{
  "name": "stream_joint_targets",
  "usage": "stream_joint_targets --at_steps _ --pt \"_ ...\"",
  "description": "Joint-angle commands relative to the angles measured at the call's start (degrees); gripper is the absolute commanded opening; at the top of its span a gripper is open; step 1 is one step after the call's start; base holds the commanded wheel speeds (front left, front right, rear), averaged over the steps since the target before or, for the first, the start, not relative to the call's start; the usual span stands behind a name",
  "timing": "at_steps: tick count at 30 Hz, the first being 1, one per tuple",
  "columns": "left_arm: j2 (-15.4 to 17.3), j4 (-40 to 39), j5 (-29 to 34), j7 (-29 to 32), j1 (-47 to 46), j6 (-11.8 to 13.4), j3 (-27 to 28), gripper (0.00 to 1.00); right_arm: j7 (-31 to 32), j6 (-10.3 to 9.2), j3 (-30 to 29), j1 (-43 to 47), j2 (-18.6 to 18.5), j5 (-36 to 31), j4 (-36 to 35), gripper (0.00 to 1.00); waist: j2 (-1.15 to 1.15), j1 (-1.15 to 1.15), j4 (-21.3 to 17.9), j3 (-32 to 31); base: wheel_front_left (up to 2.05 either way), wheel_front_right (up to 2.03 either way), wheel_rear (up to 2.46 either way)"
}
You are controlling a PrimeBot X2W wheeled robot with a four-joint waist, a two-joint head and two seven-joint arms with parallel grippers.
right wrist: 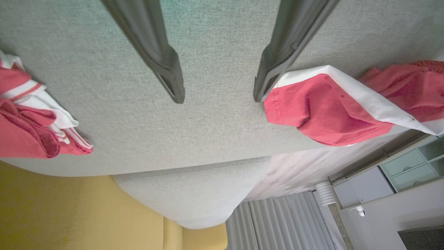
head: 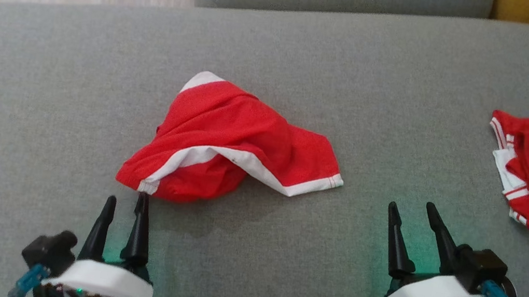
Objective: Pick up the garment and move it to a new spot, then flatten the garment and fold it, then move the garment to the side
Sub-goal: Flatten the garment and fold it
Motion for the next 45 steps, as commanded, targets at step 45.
stream_joint_targets --at_steps 45 --pt "2.7 -10.3 -11.6 -0.3 -7.3 -0.4 -7.5 1.00 -0.2 0.37 2.4 -4.3 -0.2 0.8 -1.8 1.00 0.00 -0.01 -1.5 5.0 0.00 0.00 0.00"
